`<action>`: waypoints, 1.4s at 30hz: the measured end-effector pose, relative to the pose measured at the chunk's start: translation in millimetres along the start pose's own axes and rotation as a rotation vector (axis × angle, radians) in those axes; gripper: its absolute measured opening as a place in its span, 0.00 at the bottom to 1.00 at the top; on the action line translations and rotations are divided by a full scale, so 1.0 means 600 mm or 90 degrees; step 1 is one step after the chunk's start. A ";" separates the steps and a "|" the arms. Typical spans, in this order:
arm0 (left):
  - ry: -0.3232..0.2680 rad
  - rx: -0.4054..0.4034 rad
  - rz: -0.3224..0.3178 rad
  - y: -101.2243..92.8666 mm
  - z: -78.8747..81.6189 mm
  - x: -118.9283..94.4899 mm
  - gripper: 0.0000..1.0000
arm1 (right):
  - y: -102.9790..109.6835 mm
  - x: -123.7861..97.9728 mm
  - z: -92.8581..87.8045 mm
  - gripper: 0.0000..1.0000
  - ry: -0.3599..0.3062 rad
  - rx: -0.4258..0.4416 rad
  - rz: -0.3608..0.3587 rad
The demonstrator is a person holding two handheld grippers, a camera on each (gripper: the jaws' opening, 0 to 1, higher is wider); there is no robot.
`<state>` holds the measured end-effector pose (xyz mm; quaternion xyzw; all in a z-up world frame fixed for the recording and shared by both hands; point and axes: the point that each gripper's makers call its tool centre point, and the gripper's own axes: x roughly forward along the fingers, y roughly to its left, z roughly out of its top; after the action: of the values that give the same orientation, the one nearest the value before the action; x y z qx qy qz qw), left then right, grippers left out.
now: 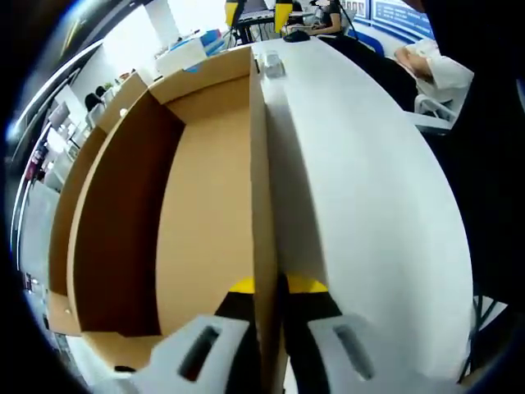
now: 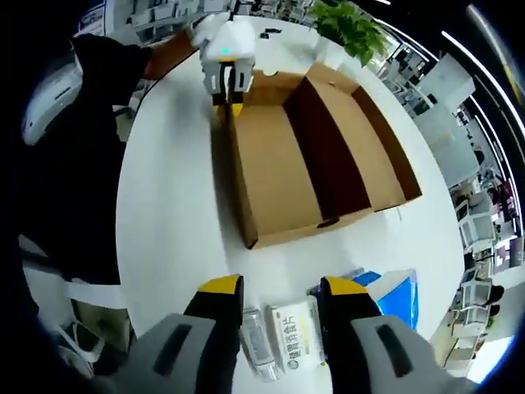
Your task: Operate the shoe box by opening the lid, removing the specified soft item, and placing it in the target area until the item is outside and the box remains undamaged.
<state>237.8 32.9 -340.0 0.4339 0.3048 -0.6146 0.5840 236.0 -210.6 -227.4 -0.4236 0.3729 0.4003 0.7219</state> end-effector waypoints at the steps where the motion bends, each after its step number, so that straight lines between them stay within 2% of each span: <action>1: 0.000 0.000 0.000 0.000 0.000 0.000 0.03 | -0.017 0.000 0.011 0.41 -0.010 0.010 -0.019; 5: 0.000 0.001 0.000 0.000 0.000 0.000 0.03 | -0.061 0.000 0.059 0.43 -0.072 0.053 -0.054; 10: -0.001 0.002 0.001 0.000 0.000 0.000 0.03 | -0.104 0.004 0.095 0.48 -0.108 0.127 -0.062; 13: -0.002 0.002 0.000 -0.002 0.000 0.000 0.03 | -0.144 0.003 0.107 0.54 -0.119 0.203 -0.083; 17: -0.002 0.004 -0.001 -0.005 -0.001 0.000 0.03 | -0.206 0.000 0.118 0.58 -0.117 0.232 -0.132; 20: -0.003 0.006 0.000 -0.008 -0.002 -0.001 0.03 | -0.233 0.006 0.132 0.59 -0.125 0.276 -0.129; 23: -0.002 0.007 0.001 -0.011 -0.002 0.000 0.03 | -0.256 0.019 0.147 0.58 -0.127 0.293 -0.135; 25: -0.003 0.008 0.000 -0.012 -0.002 0.000 0.03 | -0.270 0.025 0.160 0.55 -0.143 0.282 -0.144; 26: -0.003 0.011 0.000 -0.013 -0.002 0.000 0.03 | -0.273 0.028 0.163 0.53 -0.142 0.284 -0.146; 27: -0.004 0.012 0.000 -0.013 -0.002 0.000 0.03 | -0.284 0.032 0.163 0.52 -0.136 0.310 -0.153; 31: -0.005 0.012 -0.002 -0.014 -0.002 0.000 0.03 | -0.310 0.045 0.166 0.65 -0.132 0.354 -0.158; 33: -0.005 0.012 -0.003 -0.014 -0.002 0.000 0.03 | -0.320 0.055 0.165 0.69 -0.130 0.387 -0.157; 37: -0.006 0.013 -0.004 -0.013 -0.002 0.000 0.03 | -0.323 0.086 0.164 0.68 -0.132 0.475 -0.145; 42: -0.007 0.015 -0.005 -0.012 -0.003 0.000 0.03 | -0.337 0.122 0.162 0.70 -0.128 0.519 -0.135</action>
<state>231.0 35.4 -341.7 0.4363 0.2956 -0.6228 0.5782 465.7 -168.0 -193.0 -0.0983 0.3826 0.1832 0.9002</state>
